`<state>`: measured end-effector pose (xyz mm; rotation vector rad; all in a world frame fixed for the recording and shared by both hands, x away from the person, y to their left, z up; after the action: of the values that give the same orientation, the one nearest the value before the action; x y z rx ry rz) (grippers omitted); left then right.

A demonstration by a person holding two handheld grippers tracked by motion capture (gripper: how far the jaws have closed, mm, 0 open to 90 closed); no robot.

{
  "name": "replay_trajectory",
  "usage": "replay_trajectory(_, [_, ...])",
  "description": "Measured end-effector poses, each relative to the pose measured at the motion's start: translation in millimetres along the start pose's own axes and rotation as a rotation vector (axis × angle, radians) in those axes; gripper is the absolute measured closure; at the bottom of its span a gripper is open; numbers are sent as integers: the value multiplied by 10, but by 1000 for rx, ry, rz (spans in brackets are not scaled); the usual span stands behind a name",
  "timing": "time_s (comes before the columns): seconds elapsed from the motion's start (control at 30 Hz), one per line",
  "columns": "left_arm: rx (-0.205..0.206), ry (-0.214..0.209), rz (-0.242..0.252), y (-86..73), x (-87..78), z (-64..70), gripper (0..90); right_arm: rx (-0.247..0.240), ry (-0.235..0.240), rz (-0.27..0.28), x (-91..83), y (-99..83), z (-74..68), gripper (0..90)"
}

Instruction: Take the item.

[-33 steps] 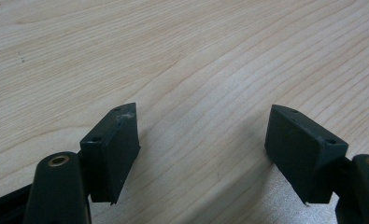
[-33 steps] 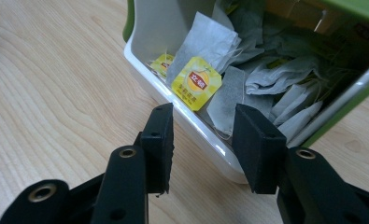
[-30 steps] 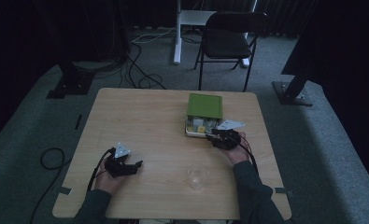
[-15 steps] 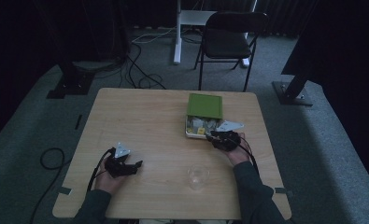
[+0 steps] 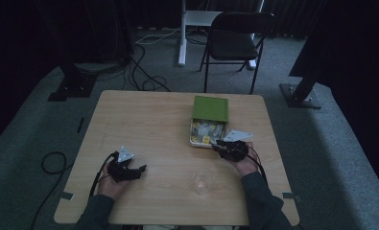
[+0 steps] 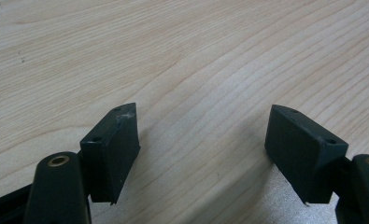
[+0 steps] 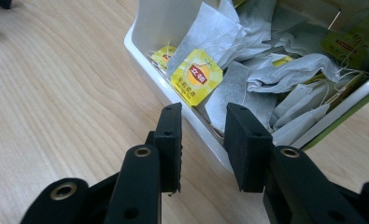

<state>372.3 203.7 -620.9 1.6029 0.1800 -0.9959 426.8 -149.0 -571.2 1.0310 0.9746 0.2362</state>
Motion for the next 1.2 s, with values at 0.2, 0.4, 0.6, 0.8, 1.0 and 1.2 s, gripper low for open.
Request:
replay_trajectory(0.2, [0,0,-1,0,-1,0,272,5,14,-26,-21,-52,-61,674])
replay_trajectory(0.4, [0,0,0,0,0,0,272,4,20,-24,-46,-62,-93,682])
replay_trajectory(0.6, [0,0,-1,0,-1,0,272,0,12,3,-69,22,-79,684])
replay_trajectory(0.8, [0,0,0,0,0,0,271,-7,1,22,-60,172,-82,681])
replay_trajectory(1.0, [0,0,0,0,0,-1,272,-8,-17,30,12,319,-59,677])
replay_trajectory(1.2, [0,0,0,0,0,0,271,9,-31,34,63,384,-27,673])
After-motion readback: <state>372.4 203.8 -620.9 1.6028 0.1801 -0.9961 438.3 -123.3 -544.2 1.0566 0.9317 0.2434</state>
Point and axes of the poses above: each handheld gripper's, and its own axes: x roughly forward along the jaws, y roughly out of its top, z roughly to its right, the point moved 7 cm from there along x, roughly forward along the jaws, and after that the axes turned 6 degrees about -x, right-handed, at the moved point
